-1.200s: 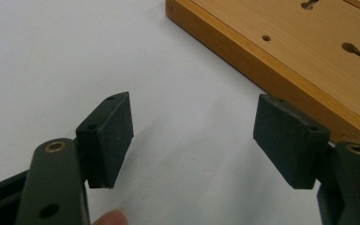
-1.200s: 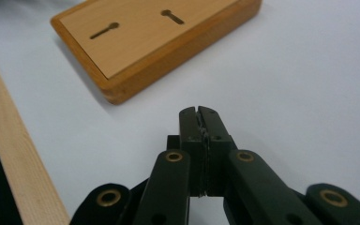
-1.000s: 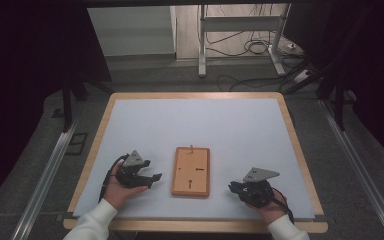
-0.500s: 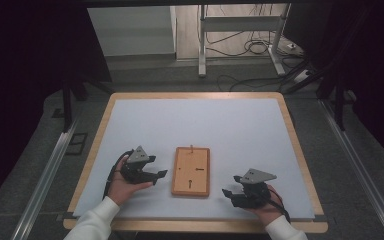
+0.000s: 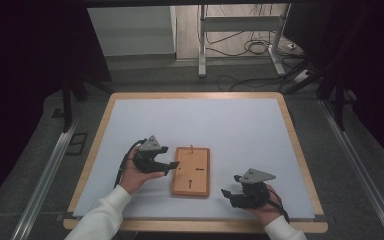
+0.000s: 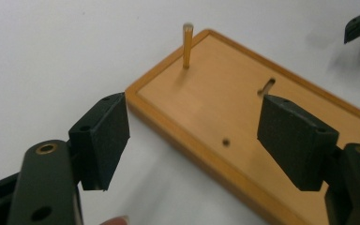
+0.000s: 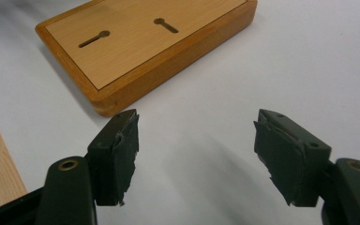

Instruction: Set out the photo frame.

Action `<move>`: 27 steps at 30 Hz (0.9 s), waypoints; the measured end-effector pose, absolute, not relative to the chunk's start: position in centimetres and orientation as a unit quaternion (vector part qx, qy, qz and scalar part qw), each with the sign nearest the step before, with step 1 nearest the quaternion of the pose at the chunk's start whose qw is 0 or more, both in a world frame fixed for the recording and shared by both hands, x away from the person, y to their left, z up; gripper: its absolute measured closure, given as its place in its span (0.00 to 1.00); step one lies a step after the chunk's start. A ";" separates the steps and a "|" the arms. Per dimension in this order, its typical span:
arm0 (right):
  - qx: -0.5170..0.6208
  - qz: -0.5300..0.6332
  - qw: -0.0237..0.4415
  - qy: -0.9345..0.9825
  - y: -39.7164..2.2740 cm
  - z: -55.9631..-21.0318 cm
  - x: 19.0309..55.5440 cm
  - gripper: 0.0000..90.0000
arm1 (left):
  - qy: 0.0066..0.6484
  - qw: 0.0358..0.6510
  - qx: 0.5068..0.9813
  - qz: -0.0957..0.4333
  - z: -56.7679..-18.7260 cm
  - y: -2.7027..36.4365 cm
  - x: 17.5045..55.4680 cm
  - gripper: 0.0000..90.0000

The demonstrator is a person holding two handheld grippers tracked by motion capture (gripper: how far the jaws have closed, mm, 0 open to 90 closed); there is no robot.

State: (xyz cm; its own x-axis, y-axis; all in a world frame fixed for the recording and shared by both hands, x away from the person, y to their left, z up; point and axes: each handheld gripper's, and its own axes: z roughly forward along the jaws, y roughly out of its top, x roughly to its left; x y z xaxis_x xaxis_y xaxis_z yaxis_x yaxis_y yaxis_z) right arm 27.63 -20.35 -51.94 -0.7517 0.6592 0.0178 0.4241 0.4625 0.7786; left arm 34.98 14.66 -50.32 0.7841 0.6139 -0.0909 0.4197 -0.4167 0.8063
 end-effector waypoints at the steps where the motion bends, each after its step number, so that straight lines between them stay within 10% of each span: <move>1: 0.323 0.407 0.146 0.842 -20.4 -51.9 27.6 0.34 | 0.306 0.443 0.836 0.109 -50.2 14.4 35.3 0.28; 27: 0.331 0.402 0.150 0.840 -20.5 -52.1 27.8 0.32 | 0.273 0.426 0.857 0.097 -51.8 9.5 40.1 0.57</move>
State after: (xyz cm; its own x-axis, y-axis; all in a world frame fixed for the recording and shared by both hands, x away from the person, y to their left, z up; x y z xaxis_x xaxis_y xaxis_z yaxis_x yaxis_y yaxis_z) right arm 27.83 -20.51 -52.06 -0.7362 0.6766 0.0134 0.4350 0.4580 0.7753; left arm 40.15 9.52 -51.78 0.8318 0.5509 -0.0672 0.3858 -0.4869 0.7836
